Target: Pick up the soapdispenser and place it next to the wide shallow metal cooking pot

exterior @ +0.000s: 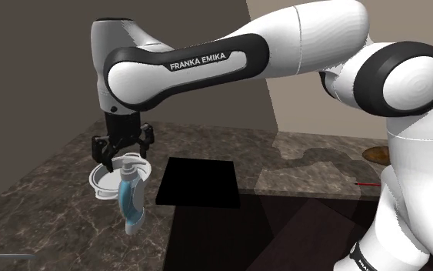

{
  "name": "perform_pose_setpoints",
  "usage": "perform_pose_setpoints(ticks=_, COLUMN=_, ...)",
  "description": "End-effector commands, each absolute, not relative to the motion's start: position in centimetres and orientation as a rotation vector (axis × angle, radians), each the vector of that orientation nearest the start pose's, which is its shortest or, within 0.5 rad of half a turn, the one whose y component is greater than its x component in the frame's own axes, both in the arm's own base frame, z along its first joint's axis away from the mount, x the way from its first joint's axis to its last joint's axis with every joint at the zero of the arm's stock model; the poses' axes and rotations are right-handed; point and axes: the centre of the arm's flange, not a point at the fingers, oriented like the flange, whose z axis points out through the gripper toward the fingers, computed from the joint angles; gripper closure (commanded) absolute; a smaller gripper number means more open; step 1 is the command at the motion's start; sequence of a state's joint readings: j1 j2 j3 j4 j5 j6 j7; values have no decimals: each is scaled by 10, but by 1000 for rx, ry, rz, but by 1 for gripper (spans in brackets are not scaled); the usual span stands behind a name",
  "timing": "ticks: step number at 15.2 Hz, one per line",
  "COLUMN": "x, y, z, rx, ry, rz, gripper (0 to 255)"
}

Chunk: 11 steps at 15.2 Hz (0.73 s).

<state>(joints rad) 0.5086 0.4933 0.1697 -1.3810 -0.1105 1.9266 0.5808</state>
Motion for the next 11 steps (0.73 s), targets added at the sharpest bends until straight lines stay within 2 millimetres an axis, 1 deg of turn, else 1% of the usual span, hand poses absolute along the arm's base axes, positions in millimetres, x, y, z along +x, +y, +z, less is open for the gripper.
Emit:
perform_pose_setpoints(ticks=1, x=568, y=418, z=457, rx=-3121, ry=-173, rz=-98, gripper=0)
perform_pose_setpoints(ticks=3, x=566, y=418, z=481, rx=-3121, ry=-173, rz=-98, gripper=0)
perform_pose_setpoints(ticks=11, x=566, y=418, z=481, rx=-3121, ry=-173, rz=-98, gripper=0)
